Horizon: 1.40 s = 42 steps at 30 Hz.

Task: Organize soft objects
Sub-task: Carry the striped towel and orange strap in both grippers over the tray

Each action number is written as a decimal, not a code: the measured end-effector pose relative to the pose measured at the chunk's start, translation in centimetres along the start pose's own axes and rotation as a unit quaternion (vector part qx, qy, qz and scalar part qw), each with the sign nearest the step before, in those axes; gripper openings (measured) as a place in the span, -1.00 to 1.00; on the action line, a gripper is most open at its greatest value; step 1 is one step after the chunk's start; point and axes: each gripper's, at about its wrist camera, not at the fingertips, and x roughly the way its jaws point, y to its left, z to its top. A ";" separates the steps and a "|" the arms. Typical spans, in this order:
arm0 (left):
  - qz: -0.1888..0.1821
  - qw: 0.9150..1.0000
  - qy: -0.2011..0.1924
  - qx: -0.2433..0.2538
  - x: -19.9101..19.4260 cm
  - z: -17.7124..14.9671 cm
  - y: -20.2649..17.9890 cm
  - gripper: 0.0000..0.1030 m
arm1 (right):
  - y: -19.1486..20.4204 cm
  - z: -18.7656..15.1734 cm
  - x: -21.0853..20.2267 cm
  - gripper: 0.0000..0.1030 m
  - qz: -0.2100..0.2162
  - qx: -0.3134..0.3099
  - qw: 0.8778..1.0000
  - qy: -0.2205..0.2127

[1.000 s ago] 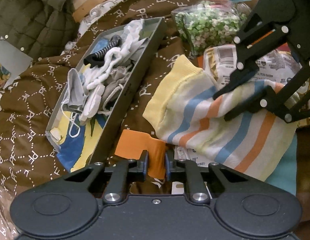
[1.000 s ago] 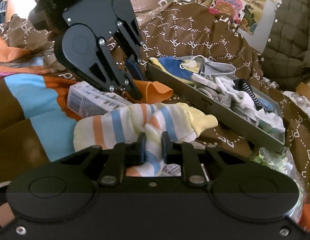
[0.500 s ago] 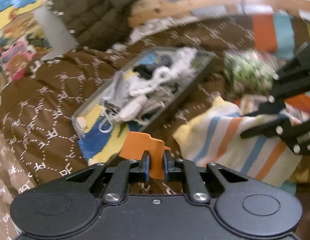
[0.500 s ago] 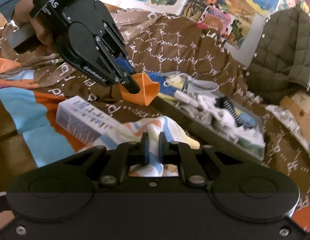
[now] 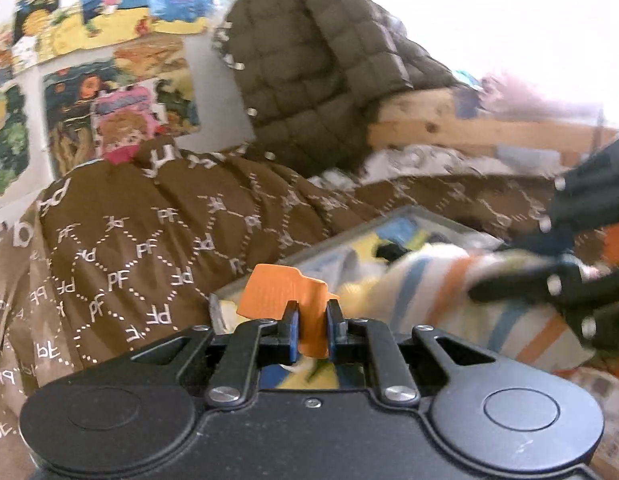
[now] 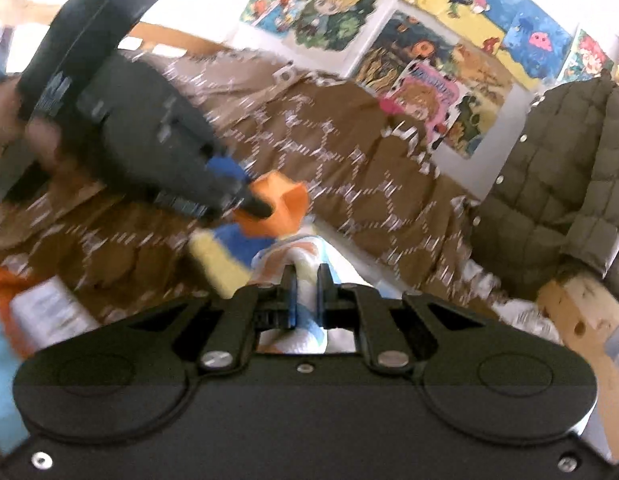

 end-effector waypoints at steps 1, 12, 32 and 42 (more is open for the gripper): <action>0.004 1.000 -0.002 -0.007 0.4 0.0 0.4 -0.73 | -0.5 0.5 0.7 -0.92 -0.003 0.004 1.000 -0.004; 0.018 0.998 -0.004 -0.060 5.1 -2.2 2.5 -0.73 | -4.3 4.6 9.5 -0.92 -0.029 0.030 0.999 -0.018; -0.001 0.993 0.028 -0.115 10.3 -4.1 2.7 -0.73 | -7.3 -0.4 17.7 -0.92 -0.067 0.108 0.988 0.091; 0.000 0.991 0.037 -0.128 11.0 -4.1 2.8 -0.73 | -8.5 -2.0 17.6 -0.92 -0.070 0.122 0.984 0.110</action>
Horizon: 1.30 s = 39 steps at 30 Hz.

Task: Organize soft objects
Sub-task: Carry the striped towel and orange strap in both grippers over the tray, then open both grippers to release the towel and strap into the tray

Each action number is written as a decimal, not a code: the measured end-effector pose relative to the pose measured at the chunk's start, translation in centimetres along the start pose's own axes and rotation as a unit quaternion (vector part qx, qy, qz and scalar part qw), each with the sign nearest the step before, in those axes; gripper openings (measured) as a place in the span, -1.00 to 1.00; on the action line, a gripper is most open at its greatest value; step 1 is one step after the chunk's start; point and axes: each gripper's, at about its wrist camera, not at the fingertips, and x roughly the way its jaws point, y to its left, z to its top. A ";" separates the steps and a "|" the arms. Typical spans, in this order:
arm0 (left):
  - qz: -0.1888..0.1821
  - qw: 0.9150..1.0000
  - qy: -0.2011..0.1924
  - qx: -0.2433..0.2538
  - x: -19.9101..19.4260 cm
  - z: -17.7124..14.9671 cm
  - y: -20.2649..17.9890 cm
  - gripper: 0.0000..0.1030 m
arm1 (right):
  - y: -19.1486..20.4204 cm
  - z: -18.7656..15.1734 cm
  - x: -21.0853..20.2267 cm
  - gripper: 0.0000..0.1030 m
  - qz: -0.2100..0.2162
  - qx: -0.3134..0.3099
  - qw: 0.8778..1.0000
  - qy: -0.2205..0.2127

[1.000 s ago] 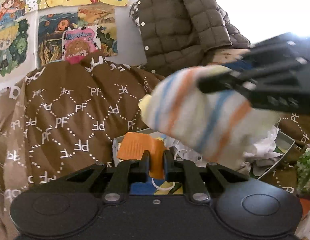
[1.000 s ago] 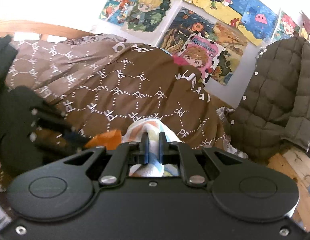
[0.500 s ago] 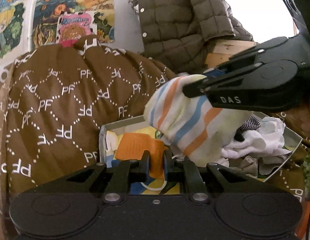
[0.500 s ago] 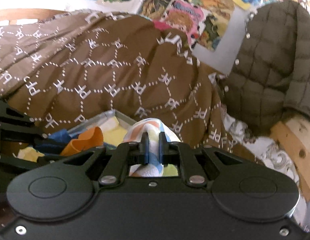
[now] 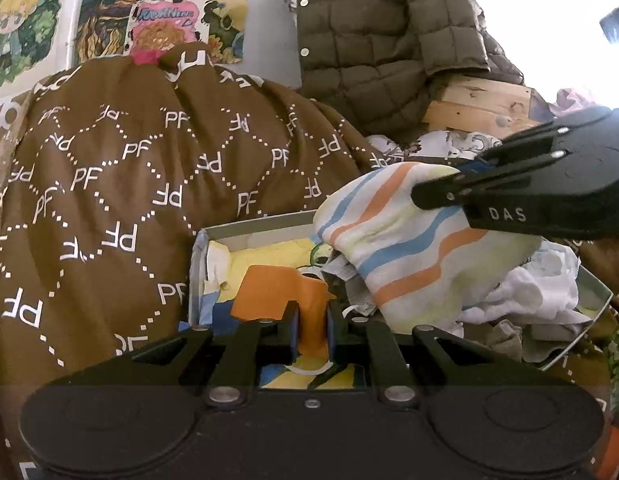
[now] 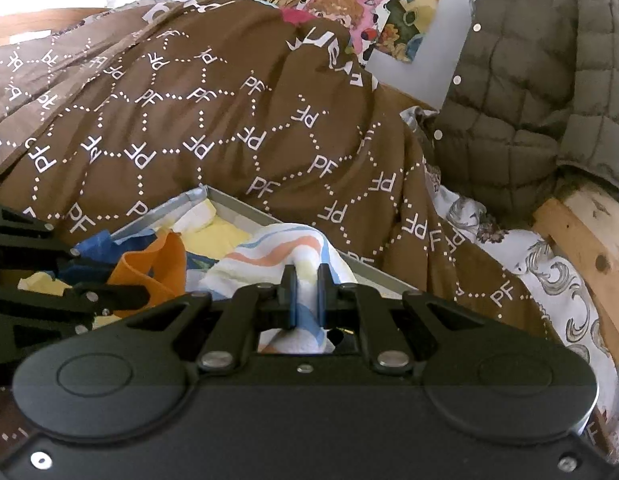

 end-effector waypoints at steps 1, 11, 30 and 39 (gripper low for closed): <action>0.001 1.000 0.000 -0.001 0.0 0.1 0.1 -0.73 | -0.1 -0.1 0.0 -0.92 0.000 0.001 1.000 0.001; 0.001 1.000 0.013 -0.012 0.8 -0.1 0.3 -0.72 | -0.2 -0.2 1.6 -0.92 -0.004 0.004 1.000 0.024; 0.004 0.999 0.028 -0.028 0.9 0.0 0.7 -0.49 | -0.5 -2.6 2.6 -0.82 0.007 0.043 0.998 0.054; 0.009 0.999 0.034 -0.035 0.3 0.0 0.7 -0.27 | -0.5 -2.7 1.9 -0.42 0.009 0.054 0.997 0.053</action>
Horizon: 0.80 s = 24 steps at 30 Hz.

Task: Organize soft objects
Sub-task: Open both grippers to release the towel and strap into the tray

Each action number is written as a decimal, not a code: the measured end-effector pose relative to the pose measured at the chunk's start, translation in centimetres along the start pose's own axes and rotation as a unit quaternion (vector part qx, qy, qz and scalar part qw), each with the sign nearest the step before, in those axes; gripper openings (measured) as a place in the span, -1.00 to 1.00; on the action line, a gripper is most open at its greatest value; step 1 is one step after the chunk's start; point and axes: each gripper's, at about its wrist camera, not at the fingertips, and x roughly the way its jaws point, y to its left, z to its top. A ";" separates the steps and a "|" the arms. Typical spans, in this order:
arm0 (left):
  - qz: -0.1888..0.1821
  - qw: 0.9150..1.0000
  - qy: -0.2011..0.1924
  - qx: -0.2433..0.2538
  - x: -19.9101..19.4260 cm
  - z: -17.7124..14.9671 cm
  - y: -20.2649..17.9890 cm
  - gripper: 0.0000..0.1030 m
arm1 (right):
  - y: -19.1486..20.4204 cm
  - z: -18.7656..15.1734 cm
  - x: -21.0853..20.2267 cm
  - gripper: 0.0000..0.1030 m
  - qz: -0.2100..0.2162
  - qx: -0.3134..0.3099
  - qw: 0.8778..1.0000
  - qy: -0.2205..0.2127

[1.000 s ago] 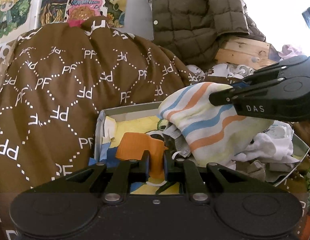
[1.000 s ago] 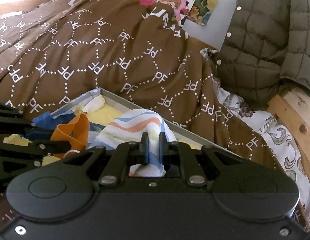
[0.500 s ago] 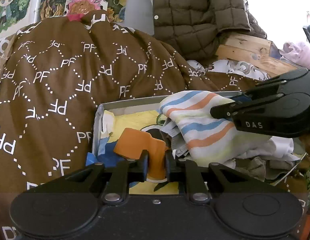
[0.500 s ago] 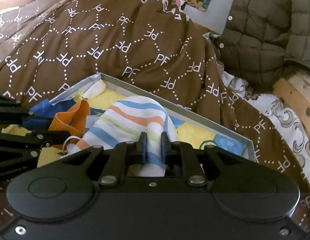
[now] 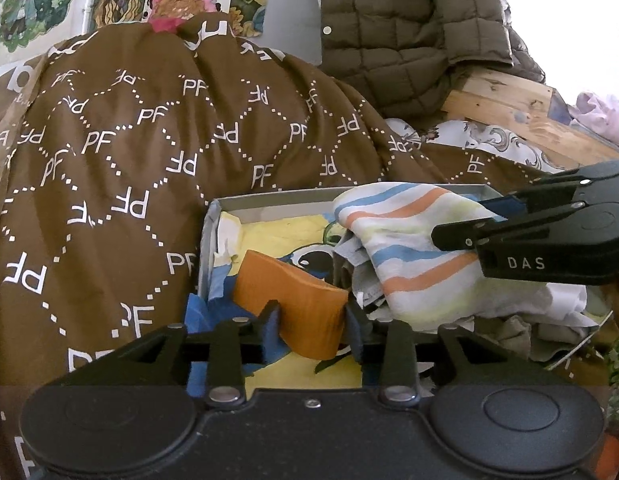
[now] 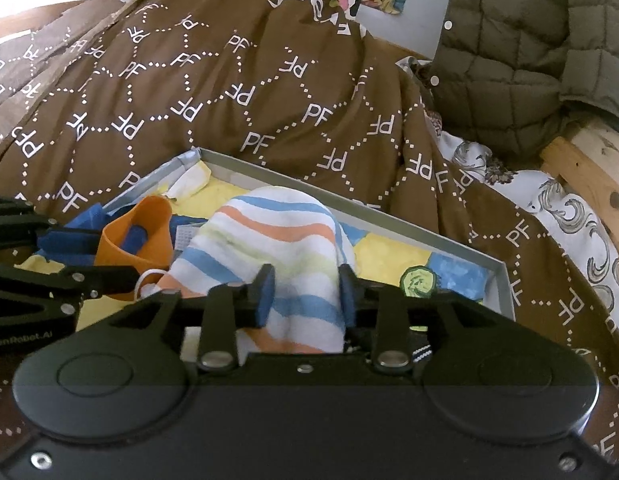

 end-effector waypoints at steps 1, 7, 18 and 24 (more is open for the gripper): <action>0.001 1.000 0.001 0.001 -0.1 0.0 0.0 -0.24 | -0.1 0.0 -0.1 -0.37 0.001 0.001 1.000 0.000; 0.002 1.000 0.000 0.004 -0.6 0.1 -0.2 -0.11 | 0.1 -0.2 -1.1 -0.11 0.001 0.000 1.000 -0.004; 0.006 1.000 -0.013 0.008 -2.5 0.4 -0.7 0.31 | -0.2 -0.7 -3.6 0.34 -0.004 0.008 1.000 -0.018; 0.014 1.000 -0.024 0.004 -3.5 0.5 -1.0 0.57 | -1.3 -1.1 -5.3 0.57 -0.013 0.016 0.999 -0.026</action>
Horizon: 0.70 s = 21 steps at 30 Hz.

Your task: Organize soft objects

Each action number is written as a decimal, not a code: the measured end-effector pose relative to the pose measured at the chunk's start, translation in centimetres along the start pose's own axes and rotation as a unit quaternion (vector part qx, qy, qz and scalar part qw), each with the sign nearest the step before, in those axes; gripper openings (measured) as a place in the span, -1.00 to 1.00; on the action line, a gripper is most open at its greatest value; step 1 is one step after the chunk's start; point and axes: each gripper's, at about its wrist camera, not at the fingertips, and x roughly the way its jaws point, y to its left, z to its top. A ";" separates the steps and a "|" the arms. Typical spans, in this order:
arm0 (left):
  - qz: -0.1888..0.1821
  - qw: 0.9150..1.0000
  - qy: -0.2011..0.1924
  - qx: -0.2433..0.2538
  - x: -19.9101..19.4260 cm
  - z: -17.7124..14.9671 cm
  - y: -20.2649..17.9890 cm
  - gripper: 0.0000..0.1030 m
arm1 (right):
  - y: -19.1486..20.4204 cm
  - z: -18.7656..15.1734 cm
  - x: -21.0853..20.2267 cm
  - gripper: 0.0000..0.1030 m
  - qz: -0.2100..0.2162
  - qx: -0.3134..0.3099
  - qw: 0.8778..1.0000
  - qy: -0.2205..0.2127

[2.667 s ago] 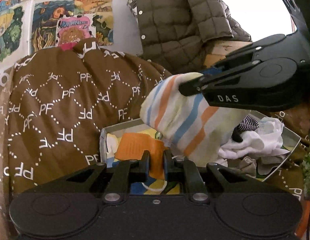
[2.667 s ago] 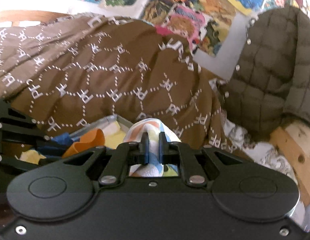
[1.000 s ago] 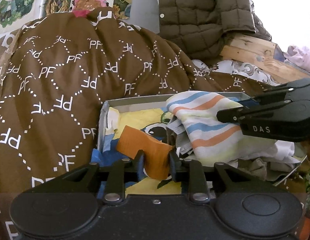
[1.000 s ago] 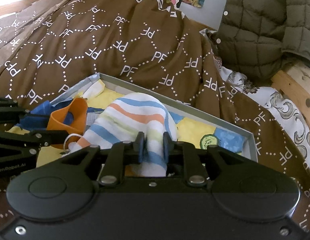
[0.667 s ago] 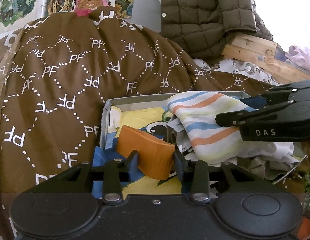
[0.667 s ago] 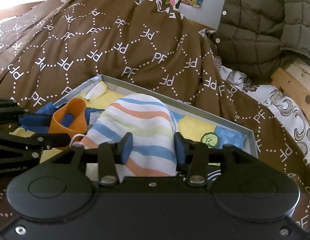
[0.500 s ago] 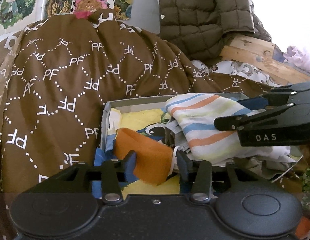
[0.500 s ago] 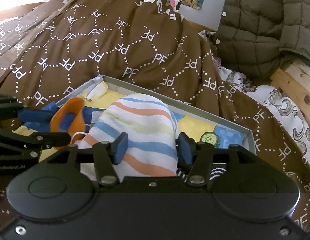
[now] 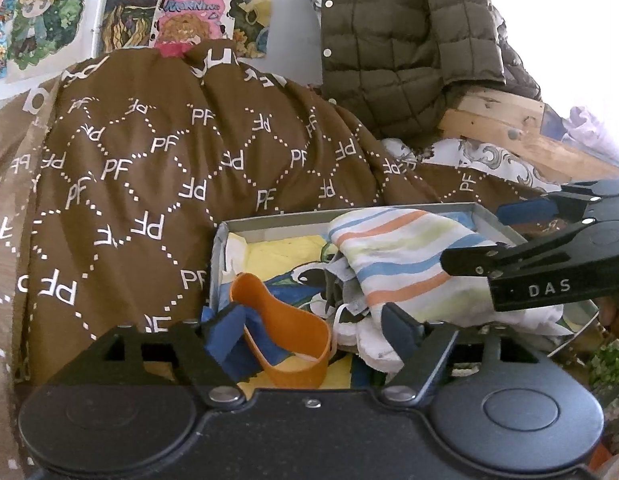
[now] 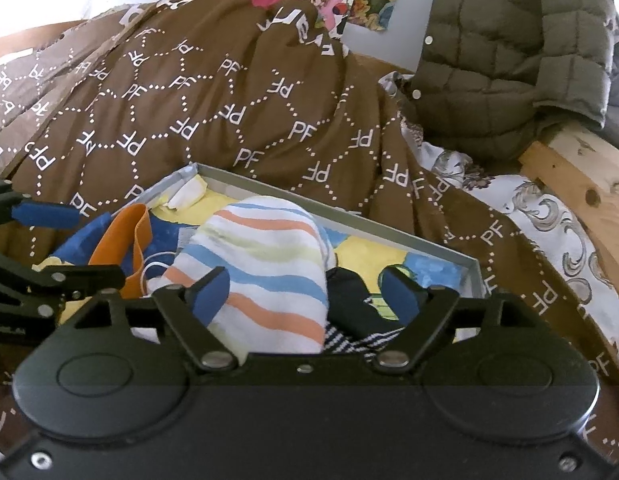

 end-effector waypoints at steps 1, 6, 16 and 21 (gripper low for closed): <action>0.002 1.000 -0.001 0.001 -0.2 0.0 0.0 0.62 | -0.2 0.0 -0.2 0.61 -0.001 0.002 1.000 -0.001; 0.019 1.000 -0.018 -0.001 -1.5 0.2 -0.3 0.90 | -1.4 -0.4 -1.7 0.77 -0.003 0.013 1.000 -0.006; 0.040 0.999 -0.031 -0.003 -3.6 0.4 -1.0 0.98 | -2.9 -1.2 -5.1 0.98 -0.002 0.033 0.999 -0.018; 0.052 0.998 -0.032 -0.010 -4.3 0.5 -1.1 0.99 | -3.6 -1.8 -6.5 0.99 0.002 0.045 0.999 -0.023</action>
